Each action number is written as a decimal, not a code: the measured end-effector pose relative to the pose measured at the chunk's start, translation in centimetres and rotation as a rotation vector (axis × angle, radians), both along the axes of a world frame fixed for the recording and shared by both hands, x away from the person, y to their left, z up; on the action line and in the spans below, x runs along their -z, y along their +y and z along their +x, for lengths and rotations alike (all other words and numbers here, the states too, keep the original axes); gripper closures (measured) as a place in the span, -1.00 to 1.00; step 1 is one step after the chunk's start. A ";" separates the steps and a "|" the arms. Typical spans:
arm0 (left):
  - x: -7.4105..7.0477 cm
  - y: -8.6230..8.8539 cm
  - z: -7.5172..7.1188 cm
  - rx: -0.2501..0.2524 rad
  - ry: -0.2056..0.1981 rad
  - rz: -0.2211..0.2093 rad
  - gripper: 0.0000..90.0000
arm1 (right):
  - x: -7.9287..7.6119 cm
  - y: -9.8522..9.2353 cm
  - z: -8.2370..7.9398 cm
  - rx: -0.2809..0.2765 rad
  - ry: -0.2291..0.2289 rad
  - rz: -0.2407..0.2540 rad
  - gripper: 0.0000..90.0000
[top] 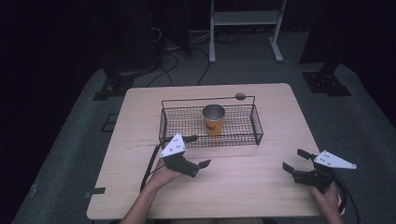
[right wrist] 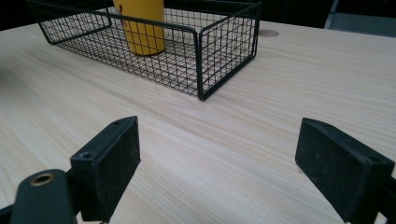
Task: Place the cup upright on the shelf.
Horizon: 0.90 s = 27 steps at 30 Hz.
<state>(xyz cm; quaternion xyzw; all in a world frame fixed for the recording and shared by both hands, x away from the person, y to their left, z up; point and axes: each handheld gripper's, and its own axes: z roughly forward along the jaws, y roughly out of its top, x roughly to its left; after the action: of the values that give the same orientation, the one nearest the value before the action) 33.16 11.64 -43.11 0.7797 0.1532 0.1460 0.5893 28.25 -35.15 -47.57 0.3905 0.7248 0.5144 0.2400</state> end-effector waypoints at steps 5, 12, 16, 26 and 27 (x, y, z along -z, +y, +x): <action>0.3 0.3 -0.3 -0.006 0.007 -0.002 -0.96 | 0.0 0.0 0.0 0.001 0.000 0.000 -0.71; 0.8 0.6 -1.0 -0.019 -0.001 -0.005 -0.96 | 0.0 0.0 0.0 0.001 0.000 0.000 -0.71; 1.1 0.9 -1.6 -0.027 -0.005 -0.007 -0.96 | 0.0 0.0 0.0 0.001 0.000 0.000 -0.71; 1.8 1.9 -2.5 -0.047 0.000 -0.023 -0.96 | 0.0 0.0 0.0 0.001 0.000 0.000 -0.71; 2.0 2.1 -2.7 -0.052 0.001 -0.024 -0.96 | 0.0 0.0 0.0 0.001 0.000 0.000 -0.71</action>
<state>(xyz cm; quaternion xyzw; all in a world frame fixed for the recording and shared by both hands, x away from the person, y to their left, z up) 30.44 13.70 -45.09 0.7685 0.1754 0.1590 0.5944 28.24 -35.12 -47.58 0.3909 0.7247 0.5142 0.2402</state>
